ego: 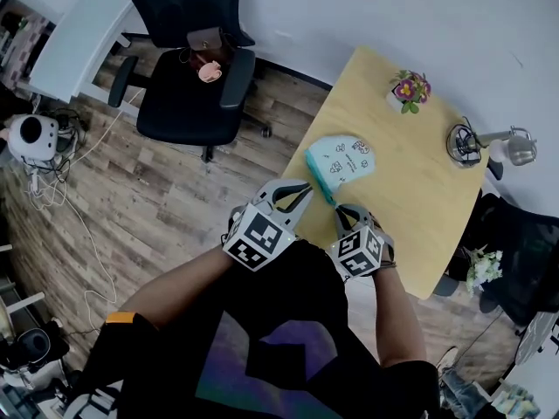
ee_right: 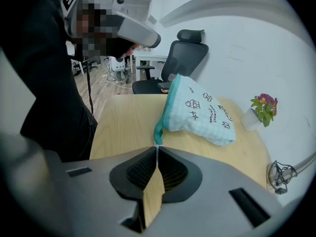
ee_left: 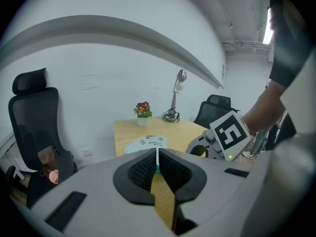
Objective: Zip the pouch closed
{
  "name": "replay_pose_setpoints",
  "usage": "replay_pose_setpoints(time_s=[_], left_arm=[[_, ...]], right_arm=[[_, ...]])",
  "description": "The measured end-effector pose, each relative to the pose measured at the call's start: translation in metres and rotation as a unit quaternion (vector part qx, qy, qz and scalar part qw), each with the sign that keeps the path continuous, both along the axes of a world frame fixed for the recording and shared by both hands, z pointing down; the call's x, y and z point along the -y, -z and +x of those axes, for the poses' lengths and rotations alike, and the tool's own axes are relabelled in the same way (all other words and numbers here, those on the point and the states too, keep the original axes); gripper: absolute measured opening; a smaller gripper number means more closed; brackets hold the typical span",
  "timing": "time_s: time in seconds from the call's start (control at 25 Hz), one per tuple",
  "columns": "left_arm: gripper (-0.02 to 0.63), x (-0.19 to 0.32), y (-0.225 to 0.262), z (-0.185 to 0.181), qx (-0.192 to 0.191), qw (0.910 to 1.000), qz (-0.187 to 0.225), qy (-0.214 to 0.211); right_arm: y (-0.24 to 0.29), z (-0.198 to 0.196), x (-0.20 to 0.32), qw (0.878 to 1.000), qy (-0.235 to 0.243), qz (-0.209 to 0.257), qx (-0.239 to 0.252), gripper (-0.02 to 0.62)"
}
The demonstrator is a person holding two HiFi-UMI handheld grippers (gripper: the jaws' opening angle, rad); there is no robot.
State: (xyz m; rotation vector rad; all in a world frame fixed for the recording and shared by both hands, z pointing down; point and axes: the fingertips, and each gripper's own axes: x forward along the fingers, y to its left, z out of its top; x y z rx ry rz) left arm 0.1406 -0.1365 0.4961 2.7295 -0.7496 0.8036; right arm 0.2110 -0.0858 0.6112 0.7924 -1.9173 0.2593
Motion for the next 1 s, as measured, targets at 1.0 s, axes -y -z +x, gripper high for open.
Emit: replay_pose_setpoints(time_s=[1.0], left_arm=[[0.107,-0.003,-0.001,0.026,0.001,0.9933,-0.011,-0.115]], right_arm=[[0.13,-0.027,0.034,0.926,-0.177,-0.039,0.333,0.02]])
